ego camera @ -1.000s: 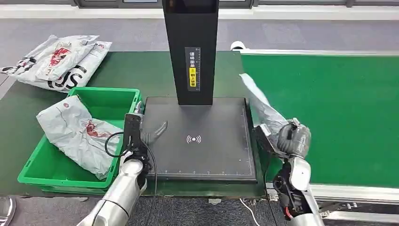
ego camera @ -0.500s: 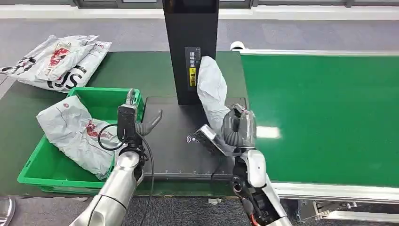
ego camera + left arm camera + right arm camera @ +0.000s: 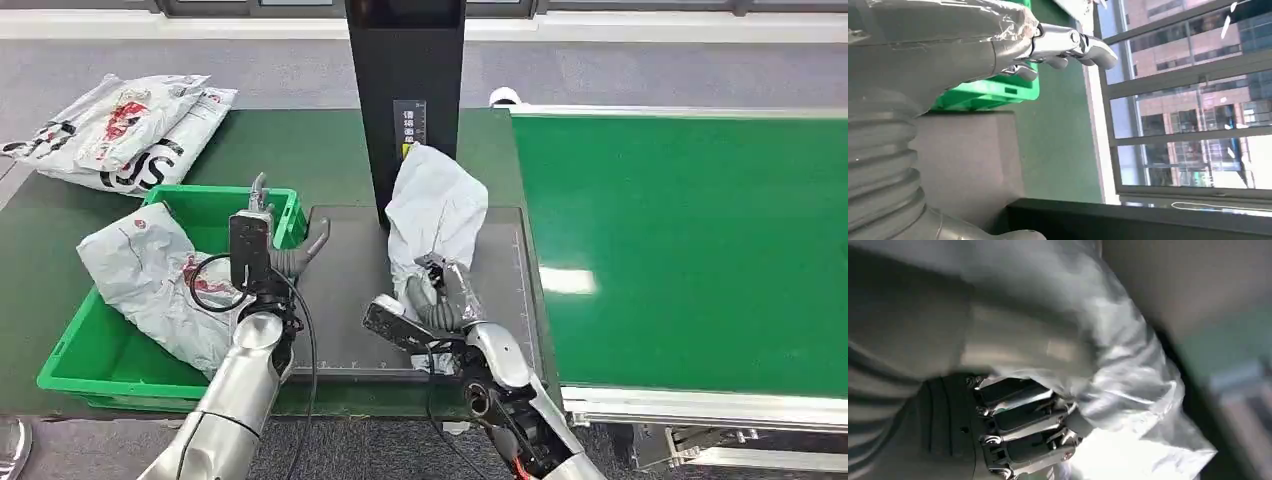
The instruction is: Moved the parcel from conveyor to table for the left to box.
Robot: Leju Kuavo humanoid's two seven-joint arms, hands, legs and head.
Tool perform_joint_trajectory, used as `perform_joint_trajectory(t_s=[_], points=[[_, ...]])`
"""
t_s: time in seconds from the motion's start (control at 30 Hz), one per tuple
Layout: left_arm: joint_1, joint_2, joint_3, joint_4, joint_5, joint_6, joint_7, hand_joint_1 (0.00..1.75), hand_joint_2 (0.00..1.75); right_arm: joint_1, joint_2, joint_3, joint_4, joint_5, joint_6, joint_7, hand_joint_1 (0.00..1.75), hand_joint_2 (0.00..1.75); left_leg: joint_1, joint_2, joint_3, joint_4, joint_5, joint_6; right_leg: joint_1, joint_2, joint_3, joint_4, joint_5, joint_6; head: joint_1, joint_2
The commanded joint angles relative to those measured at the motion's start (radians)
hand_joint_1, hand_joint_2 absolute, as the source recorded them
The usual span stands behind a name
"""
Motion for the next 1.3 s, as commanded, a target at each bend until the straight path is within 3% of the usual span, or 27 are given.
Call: perform_joint_trajectory(t_s=[0.03,0.3,0.43,0.6,0.63,0.77,0.9,1.03,1.3], points=[[0.061,0.021,0.071,-0.116,0.042,0.029,-0.039,0.00,1.75,-0.098,-0.033,0.094,0.251,-0.151,0.007,-0.142,0.00,1.75,0.000,0.005,0.005,-0.003,0.000,0.000,0.000,0.003,0.004,-0.003,0.001,0.000,0.000,0.000],[0.140,0.013,0.071,-0.241,0.048,0.035,-0.069,0.00,1.75,-0.016,-0.077,-0.018,-0.041,-0.391,-0.035,-0.338,0.00,1.75,0.000,0.001,0.002,-0.001,-0.001,0.000,0.000,0.000,0.002,-0.002,0.000,0.000,0.000,0.000],[0.086,0.021,-0.018,-0.137,-0.038,-0.010,0.000,0.00,1.75,0.035,-0.044,-0.137,-0.178,-0.577,-0.074,-0.419,0.00,1.75,0.000,0.000,0.001,0.000,0.000,0.000,0.001,-0.002,0.001,-0.001,-0.001,0.000,0.000,0.000],[0.059,0.014,-0.045,-0.056,-0.078,-0.017,0.012,0.00,1.75,0.033,-0.048,-0.148,-0.178,-0.623,-0.085,-0.442,0.00,1.75,0.000,-0.003,0.002,-0.001,0.001,0.001,0.001,-0.005,0.002,-0.003,0.000,0.000,0.000,0.000],[0.044,0.034,-0.093,-0.007,-0.140,-0.070,0.070,0.00,1.75,0.033,-0.034,-0.176,-0.173,-0.676,-0.109,-0.465,0.00,1.75,0.000,-0.002,0.001,-0.001,0.001,0.001,0.000,-0.003,0.001,-0.002,0.000,0.000,0.000,0.000],[0.002,0.018,-0.154,0.161,-0.271,-0.106,0.099,0.00,1.75,0.001,-0.035,-0.206,-0.133,-0.779,-0.130,-0.503,0.00,1.75,-0.001,0.000,0.004,-0.003,0.001,0.000,0.000,-0.003,0.003,-0.003,0.000,0.000,0.000,0.000],[-0.010,0.014,-0.176,0.203,-0.309,-0.100,0.107,0.00,1.75,-0.010,-0.034,-0.215,-0.121,-0.790,-0.138,-0.503,0.00,1.75,-0.001,0.001,0.004,-0.002,0.001,0.001,0.000,-0.002,0.003,-0.003,0.000,0.000,0.000,0.000],[-0.079,0.015,-0.293,0.359,-0.487,-0.195,0.191,0.00,1.75,-0.052,-0.031,-0.230,-0.070,-0.800,-0.141,-0.492,0.00,1.75,0.000,0.003,0.004,-0.001,0.000,0.000,0.000,0.001,0.002,-0.002,0.000,0.000,0.000,0.000],[-0.121,0.010,-0.347,0.463,-0.576,-0.251,0.234,0.00,1.75,-0.061,-0.029,-0.232,-0.072,-0.795,-0.126,-0.482,0.00,1.75,-0.001,0.004,0.003,-0.001,0.000,0.000,0.000,0.002,0.001,-0.002,0.001,0.000,0.000,0.000]])
